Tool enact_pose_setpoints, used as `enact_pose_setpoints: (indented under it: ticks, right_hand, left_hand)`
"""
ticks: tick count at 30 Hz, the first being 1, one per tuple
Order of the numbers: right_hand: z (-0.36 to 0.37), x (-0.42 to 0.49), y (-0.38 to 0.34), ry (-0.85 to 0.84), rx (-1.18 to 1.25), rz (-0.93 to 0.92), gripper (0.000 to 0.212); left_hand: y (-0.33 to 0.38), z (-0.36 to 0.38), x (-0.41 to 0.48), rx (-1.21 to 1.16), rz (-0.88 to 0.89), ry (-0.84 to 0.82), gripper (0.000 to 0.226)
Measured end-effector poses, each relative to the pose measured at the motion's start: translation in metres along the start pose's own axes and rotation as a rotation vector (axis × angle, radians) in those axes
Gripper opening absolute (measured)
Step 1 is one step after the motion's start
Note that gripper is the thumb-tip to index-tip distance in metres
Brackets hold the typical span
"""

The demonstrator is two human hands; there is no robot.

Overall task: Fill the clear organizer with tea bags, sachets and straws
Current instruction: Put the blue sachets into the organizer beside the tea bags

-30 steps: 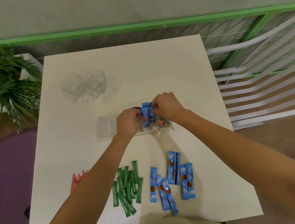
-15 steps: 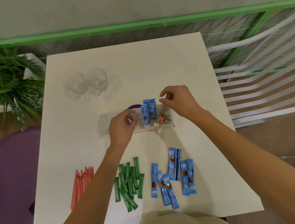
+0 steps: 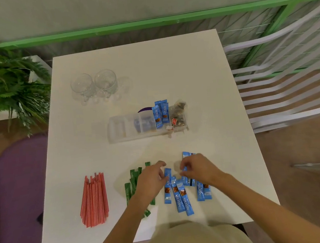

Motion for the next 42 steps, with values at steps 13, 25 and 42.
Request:
enact_pose_setpoints:
  ticks: [13,25,42]
  right_hand:
    - [0.054,-0.005,0.005,-0.081,-0.327,-0.034,0.031]
    - [0.025,-0.011,0.016,-0.119,0.08,0.002,0.02]
    - [-0.082,0.016,-0.018,0.086,0.386,-0.08,0.002]
  left_hand:
    - [0.007,0.014,-0.002,0.139,0.021,0.003,0.038]
    - [0.0,0.01,-0.008,0.074,0.072,0.058,0.006]
    - [0.029,-0.084,0.005,-0.458,-0.002,0.203,0.01]
Point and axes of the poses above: each hand's wrist, its own x-axis towards the middle knuckle, its own z-axis out of the palm, y = z × x, the point moved 5 cm from there along x, towards the middle knuckle, and after that the axes turned 3 degrees about -x, right-handed, at the moved point
